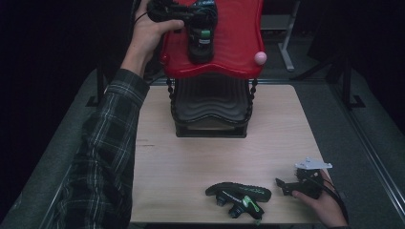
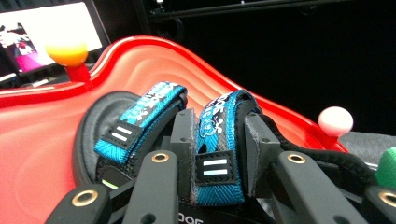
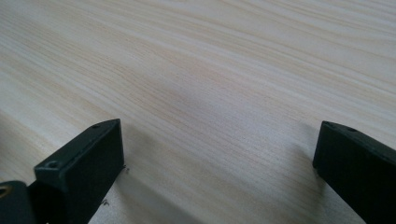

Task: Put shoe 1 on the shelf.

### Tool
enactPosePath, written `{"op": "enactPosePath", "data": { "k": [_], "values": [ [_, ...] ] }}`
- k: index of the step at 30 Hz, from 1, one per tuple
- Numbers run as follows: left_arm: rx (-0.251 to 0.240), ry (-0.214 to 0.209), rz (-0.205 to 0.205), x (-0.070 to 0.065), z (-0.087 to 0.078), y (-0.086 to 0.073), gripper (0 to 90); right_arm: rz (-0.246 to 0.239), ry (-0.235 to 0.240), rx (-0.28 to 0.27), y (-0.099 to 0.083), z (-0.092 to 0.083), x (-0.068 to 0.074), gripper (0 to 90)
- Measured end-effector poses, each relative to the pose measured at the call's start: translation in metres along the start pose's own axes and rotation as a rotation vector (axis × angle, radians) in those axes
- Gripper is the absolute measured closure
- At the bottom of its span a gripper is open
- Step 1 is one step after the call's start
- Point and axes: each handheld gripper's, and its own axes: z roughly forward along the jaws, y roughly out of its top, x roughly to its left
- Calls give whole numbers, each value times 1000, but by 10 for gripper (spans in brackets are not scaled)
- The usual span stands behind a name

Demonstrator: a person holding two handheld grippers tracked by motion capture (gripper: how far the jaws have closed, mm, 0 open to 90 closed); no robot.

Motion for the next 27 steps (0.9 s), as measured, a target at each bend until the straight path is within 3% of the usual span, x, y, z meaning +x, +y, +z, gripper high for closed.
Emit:
{"op": "enactPosePath", "data": {
  "k": [6, 10, 11, 15, 20, 27],
  "values": [
    [-1, -3, -11, -2, -2, -3, 668, 0, 0, 0, 0, 0, 0, 13],
    [-5, -14, -39, -2, -8, -1, 503, 0, 0, 0, 0, 0, 0, 13],
    [-7, -8, -45, -2, -12, -1, 503, 0, 0, 0, 0, 0, 0, 13],
    [-18, 5, -74, -6, -25, 1, 359, 0, -1, -1, 0, 0, 0, 13],
    [-13, 15, -101, -18, -45, -4, 234, 0, 0, 0, 0, 0, 0, 13],
    [-11, 32, -119, -41, -70, -20, 168, -1, 0, 0, 0, 0, 0, 13]
  ]
}}
